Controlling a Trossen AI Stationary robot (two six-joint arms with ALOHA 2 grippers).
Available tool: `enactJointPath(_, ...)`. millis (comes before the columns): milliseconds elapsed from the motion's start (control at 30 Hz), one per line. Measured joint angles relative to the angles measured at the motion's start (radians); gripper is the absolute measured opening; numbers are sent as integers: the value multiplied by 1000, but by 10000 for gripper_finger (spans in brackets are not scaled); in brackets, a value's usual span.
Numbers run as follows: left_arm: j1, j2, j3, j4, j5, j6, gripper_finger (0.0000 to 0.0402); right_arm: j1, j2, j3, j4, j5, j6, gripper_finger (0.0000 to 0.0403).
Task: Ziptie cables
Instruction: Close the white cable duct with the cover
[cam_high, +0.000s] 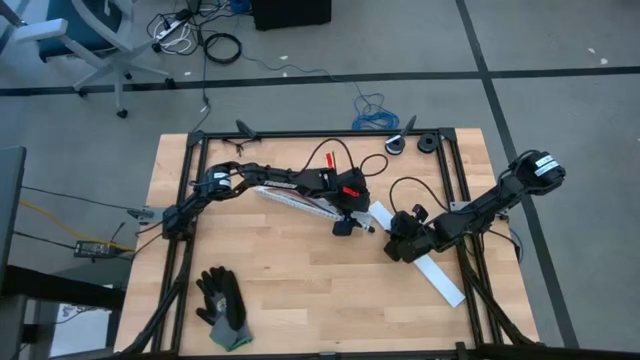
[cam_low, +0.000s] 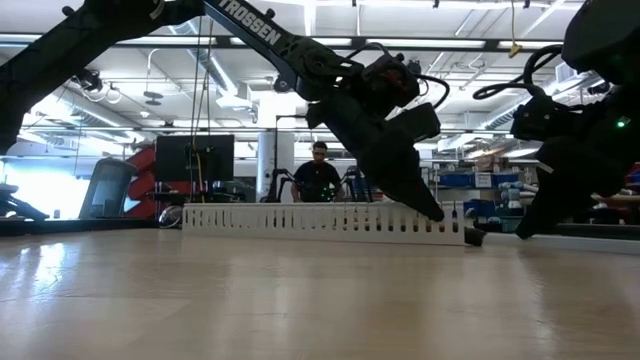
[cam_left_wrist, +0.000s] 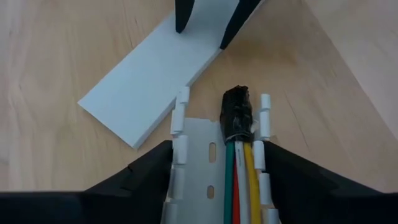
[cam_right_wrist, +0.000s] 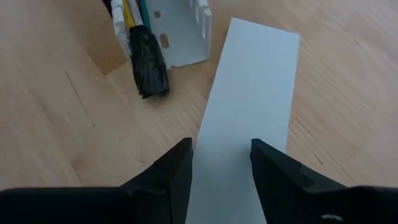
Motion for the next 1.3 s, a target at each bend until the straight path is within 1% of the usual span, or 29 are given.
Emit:
enactJointPath(233,10,-3,1,-47,3,3,225,-23,0,0,35,-1,-16,148)
enactJointPath(400,22,-4,2,-71,7,3,219,-52,0,0,87,0,-104,148)
enactJointPath(500,27,-4,2,-81,12,3,219,-81,0,0,81,0,-159,148)
enactJointPath(600,28,-4,2,-83,16,3,219,-117,0,0,82,-1,-162,149)
enactJointPath(700,28,-4,2,-90,16,3,219,-143,0,0,97,-12,-182,159)
enactJointPath(833,28,-3,1,-104,18,4,219,-156,0,0,109,-35,-212,194)
enactJointPath(1133,28,-2,0,-105,19,14,219,-179,0,0,107,-36,-214,315)
enactJointPath(1200,28,-2,0,-118,20,35,219,-187,0,-13,121,-35,-202,333)
enactJointPath(1300,30,-2,0,-127,25,48,219,-197,1,-66,194,-36,-151,342)
